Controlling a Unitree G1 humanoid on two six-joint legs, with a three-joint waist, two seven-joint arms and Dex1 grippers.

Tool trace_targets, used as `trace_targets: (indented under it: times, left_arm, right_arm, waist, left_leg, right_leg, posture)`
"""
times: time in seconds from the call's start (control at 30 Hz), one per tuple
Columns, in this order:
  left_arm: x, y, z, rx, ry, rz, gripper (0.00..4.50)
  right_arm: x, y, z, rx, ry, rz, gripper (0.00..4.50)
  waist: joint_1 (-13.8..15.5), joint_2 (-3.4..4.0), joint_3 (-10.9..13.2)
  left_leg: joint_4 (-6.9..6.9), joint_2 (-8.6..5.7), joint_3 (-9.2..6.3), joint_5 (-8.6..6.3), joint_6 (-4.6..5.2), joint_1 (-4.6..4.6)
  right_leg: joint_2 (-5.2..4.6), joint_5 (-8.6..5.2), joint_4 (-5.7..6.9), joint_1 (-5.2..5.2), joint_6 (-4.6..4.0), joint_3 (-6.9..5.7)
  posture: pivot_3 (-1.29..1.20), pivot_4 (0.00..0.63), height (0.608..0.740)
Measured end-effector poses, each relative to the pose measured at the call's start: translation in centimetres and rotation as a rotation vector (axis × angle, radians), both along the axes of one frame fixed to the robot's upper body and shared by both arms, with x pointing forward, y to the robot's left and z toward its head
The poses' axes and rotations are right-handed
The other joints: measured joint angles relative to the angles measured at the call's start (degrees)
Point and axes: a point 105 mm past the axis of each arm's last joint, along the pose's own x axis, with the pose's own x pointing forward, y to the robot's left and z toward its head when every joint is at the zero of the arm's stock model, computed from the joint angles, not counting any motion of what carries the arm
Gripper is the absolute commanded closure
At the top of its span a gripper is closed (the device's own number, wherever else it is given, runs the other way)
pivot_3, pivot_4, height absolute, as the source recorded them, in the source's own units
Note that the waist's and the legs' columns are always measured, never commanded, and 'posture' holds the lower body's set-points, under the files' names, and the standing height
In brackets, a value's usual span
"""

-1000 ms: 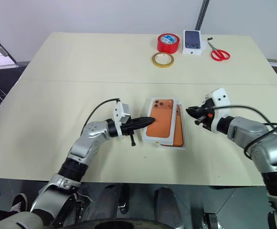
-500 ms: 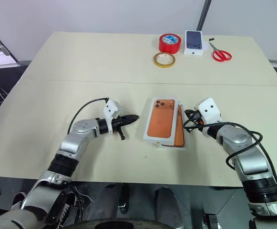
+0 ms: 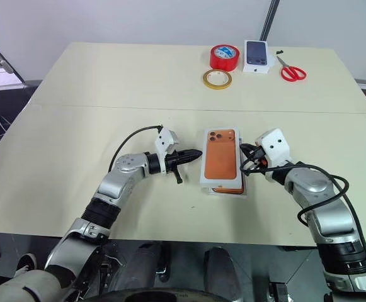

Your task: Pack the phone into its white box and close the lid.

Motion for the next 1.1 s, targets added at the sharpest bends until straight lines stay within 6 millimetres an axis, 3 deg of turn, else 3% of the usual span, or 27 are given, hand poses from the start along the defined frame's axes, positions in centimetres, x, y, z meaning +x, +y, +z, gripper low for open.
trace_targets:
  times: [0.23,1.1]
  left_arm:
    - [-0.7,-0.7,1.0,-0.006,-0.036,-0.037,4.5]
    - [-1.7,-1.5,0.4,-0.011,-0.004,-0.082,4.5]
  right_arm:
    - [-0.7,-0.5,-0.3,-0.005,0.025,-0.004,4.38]
    - [-2.7,-1.4,-1.0,-0.01,0.069,-0.004,4.38]
  waist:
    - [-0.1,0.0,0.0]
    - [0.0,0.01,0.0]
  left_leg:
    - [0.01,0.01,0.0,0.0,0.0,0.0]
    - [0.17,0.01,-0.03,-0.01,0.02,0.0]
  right_leg:
    - [0.01,0.0,0.04,-0.02,0.0,0.01]
    - [0.01,-0.01,0.09,0.04,0.01,0.01]
  posture:
    - [0.0,0.15,0.728]
    - [0.0,0.15,0.728]
